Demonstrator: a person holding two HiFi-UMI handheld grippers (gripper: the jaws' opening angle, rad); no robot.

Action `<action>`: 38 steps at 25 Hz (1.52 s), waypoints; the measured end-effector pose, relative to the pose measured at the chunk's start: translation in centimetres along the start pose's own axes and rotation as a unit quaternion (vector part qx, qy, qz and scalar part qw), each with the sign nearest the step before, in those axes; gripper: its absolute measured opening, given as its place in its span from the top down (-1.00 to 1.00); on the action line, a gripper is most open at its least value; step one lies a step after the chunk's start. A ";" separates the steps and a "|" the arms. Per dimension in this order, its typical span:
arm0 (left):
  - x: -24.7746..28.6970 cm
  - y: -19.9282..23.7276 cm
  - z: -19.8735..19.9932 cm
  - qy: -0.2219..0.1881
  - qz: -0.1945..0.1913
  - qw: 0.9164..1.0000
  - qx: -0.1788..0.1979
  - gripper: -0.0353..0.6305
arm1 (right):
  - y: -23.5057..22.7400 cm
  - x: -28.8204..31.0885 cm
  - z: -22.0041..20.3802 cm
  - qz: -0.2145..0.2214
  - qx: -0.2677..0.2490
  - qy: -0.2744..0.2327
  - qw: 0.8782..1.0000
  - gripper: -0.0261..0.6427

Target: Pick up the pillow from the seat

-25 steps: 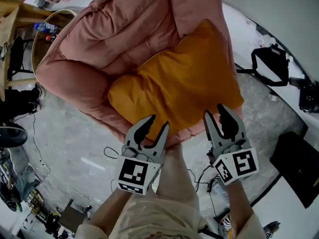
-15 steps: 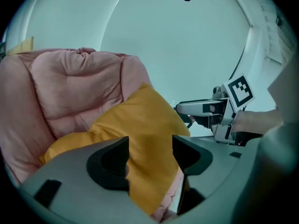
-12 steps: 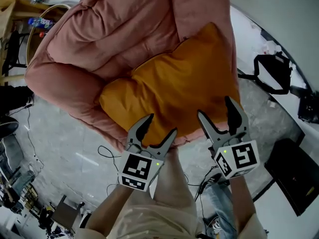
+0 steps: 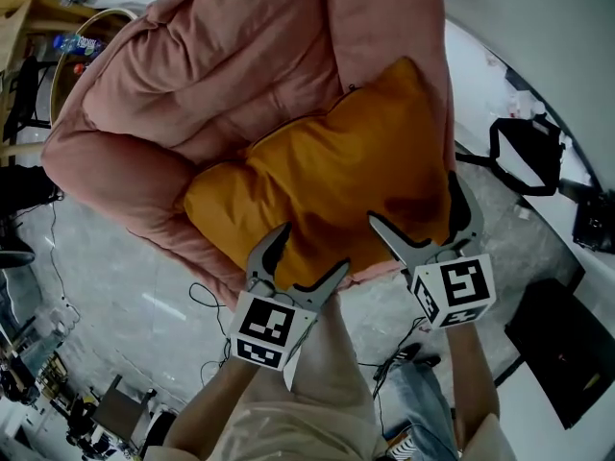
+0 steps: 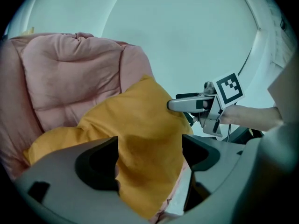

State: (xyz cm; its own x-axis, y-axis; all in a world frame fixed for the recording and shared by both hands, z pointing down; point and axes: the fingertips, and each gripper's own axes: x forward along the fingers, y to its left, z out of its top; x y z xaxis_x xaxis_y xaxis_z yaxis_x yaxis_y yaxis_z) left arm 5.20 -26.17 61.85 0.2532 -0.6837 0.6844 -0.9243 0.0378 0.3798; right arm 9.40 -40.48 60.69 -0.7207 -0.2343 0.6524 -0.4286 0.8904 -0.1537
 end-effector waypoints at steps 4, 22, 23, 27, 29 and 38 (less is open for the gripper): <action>0.3 -0.1 0.1 0.001 0.000 1.000 -0.001 -0.38 | -0.6 1.3 -0.8 0.007 -0.020 0.028 0.999 -0.82; 3.5 1.7 -2.7 0.036 0.028 0.999 0.005 -0.46 | -2.8 5.5 -3.1 0.053 -0.015 0.078 0.995 -0.82; 3.9 1.8 -3.0 0.040 0.032 0.999 0.011 -0.46 | -2.9 5.6 -3.1 0.049 -0.016 0.074 0.996 -0.82; 5.6 1.1 -4.8 0.064 0.033 0.997 0.039 -0.73 | -2.7 5.8 -3.3 0.036 -0.018 0.070 0.997 -0.82; 6.4 1.3 -5.5 0.068 0.034 0.997 0.032 -0.82 | -2.5 6.0 -3.2 0.034 -0.019 0.071 0.997 -0.82; 8.7 3.2 -6.2 0.088 0.042 0.995 -0.009 -0.72 | -1.3 6.9 -3.7 0.029 -0.025 0.075 0.996 -0.75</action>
State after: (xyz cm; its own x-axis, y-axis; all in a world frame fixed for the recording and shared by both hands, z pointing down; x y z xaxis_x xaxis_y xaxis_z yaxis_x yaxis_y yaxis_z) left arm 6.18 -27.51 72.88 0.2234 -0.5393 0.8120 -0.9394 0.1033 0.3270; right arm 7.00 -41.80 68.12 -0.6530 -0.1245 0.7470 -0.3585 0.9197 -0.1601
